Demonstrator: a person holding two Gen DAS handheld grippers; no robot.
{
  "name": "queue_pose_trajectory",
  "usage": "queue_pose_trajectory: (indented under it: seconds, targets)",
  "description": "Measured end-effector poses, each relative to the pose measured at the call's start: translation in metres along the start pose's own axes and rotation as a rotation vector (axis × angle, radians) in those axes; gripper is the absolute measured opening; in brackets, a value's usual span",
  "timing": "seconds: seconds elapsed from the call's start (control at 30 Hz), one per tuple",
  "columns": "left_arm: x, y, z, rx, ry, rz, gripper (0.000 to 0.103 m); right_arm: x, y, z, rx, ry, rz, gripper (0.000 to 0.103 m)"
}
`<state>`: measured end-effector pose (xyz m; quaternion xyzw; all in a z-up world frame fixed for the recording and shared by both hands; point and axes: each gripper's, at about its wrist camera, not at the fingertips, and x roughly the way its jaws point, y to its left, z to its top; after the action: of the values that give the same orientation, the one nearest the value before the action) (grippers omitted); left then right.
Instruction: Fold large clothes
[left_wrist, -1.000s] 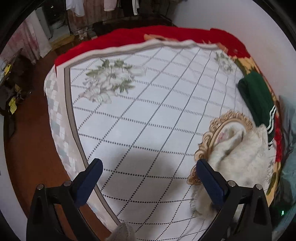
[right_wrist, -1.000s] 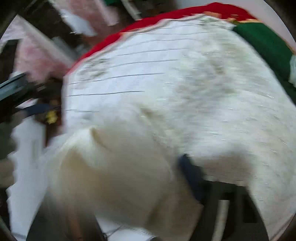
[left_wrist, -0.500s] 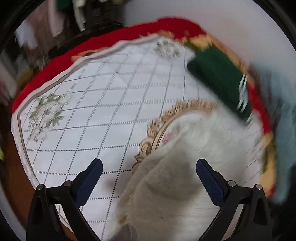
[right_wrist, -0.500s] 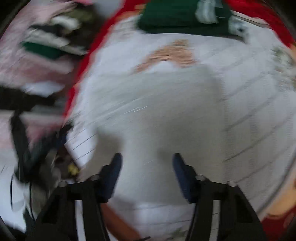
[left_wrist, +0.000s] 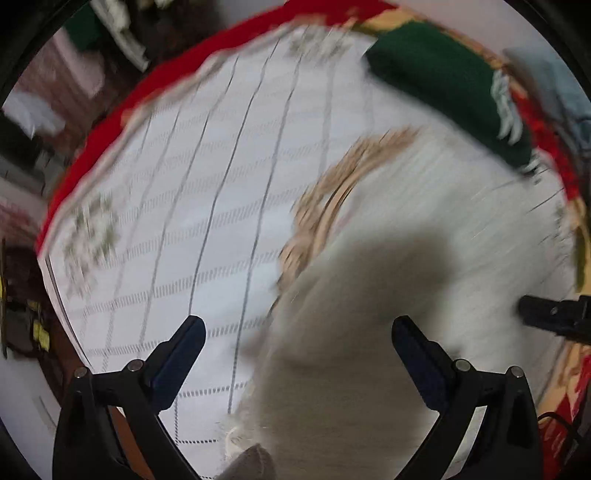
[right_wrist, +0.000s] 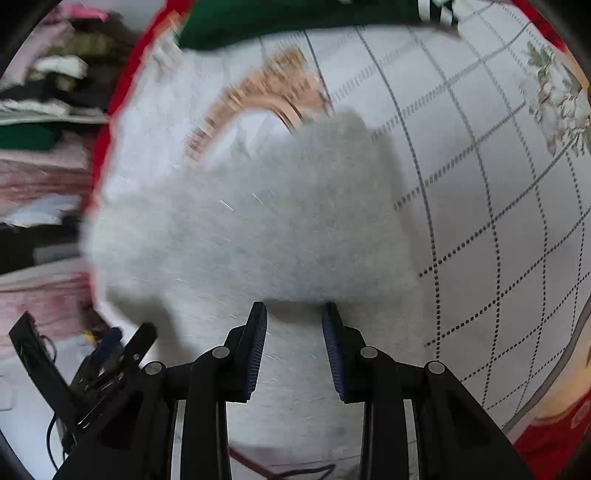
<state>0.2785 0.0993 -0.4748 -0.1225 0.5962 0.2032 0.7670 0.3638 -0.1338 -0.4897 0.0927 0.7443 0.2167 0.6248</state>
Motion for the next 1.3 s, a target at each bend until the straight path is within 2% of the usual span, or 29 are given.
queue_pose_trajectory:
  seconds: [0.07, 0.13, 0.23, 0.27, 0.33, 0.43, 0.5, 0.57, 0.6, 0.63, 0.7, 0.73, 0.83, 0.93, 0.97, 1.07, 1.2, 1.3]
  targets:
    - [-0.013, -0.014, 0.019, 0.017, -0.056, -0.013, 0.103, -0.017, 0.003, 0.006, -0.003, -0.034, 0.027, 0.033]
    - [0.002, -0.023, 0.034, 0.013, -0.065, 0.015, 0.103, -0.017, 0.008, 0.017, -0.017, -0.055, 0.021, 0.033]
    - [0.055, -0.03, 0.049, 0.01, 0.012, 0.058, 0.103, 0.016, 0.011, 0.046, -0.018, -0.017, -0.044, 0.033]
    - [0.082, -0.028, 0.05, 0.012, 0.069, 0.041, 0.103, 0.025, 0.017, 0.057, -0.033, -0.006, -0.078, 0.033]
    - [0.102, -0.022, 0.051, -0.012, 0.1, -0.013, 0.103, 0.039, 0.021, 0.072, -0.057, 0.01, -0.134, 0.033]
    - [0.112, -0.012, 0.056, -0.041, 0.118, -0.068, 0.103, 0.051, 0.03, 0.089, -0.07, 0.012, -0.2, 0.033]
    - [0.11, -0.007, 0.059, -0.057, 0.134, -0.084, 0.103, 0.048, 0.032, 0.094, -0.062, 0.039, -0.203, 0.034]
    - [0.091, -0.003, 0.056, -0.062, 0.128, -0.085, 0.103, 0.035, 0.03, 0.093, -0.06, 0.066, -0.154, 0.035]
    - [0.081, 0.0, 0.055, -0.067, 0.119, -0.089, 0.103, 0.026, 0.029, 0.092, -0.067, 0.072, -0.126, 0.04]
    - [0.066, 0.005, 0.051, -0.076, 0.102, -0.095, 0.103, 0.014, 0.025, 0.088, -0.084, 0.073, -0.048, 0.045]
    - [0.037, 0.016, 0.035, -0.093, 0.064, -0.099, 0.103, -0.01, 0.014, 0.075, -0.102, 0.054, 0.034, 0.079]
    - [0.024, 0.021, 0.023, -0.102, 0.053, -0.104, 0.103, -0.017, 0.008, 0.07, -0.11, 0.045, 0.037, 0.084]
    - [0.005, 0.028, -0.007, -0.11, 0.059, -0.067, 0.103, -0.033, -0.02, 0.05, -0.13, 0.037, 0.047, 0.084]
    - [0.023, 0.03, -0.03, -0.098, 0.109, 0.013, 0.103, -0.021, -0.059, 0.033, -0.109, 0.079, 0.079, 0.084]
    - [0.038, 0.033, -0.041, -0.109, 0.148, 0.036, 0.103, -0.011, -0.072, 0.031, -0.098, 0.093, 0.1, 0.084]
    - [0.066, 0.044, -0.05, -0.171, 0.176, 0.004, 0.103, 0.029, -0.097, 0.029, -0.052, 0.138, 0.235, 0.084]
    - [0.073, 0.05, -0.045, -0.168, 0.16, -0.03, 0.103, 0.078, -0.119, 0.03, 0.027, 0.165, 0.549, 0.084]
    - [0.079, 0.053, -0.042, -0.159, 0.155, -0.047, 0.103, 0.093, -0.104, 0.033, 0.013, 0.147, 0.62, 0.086]
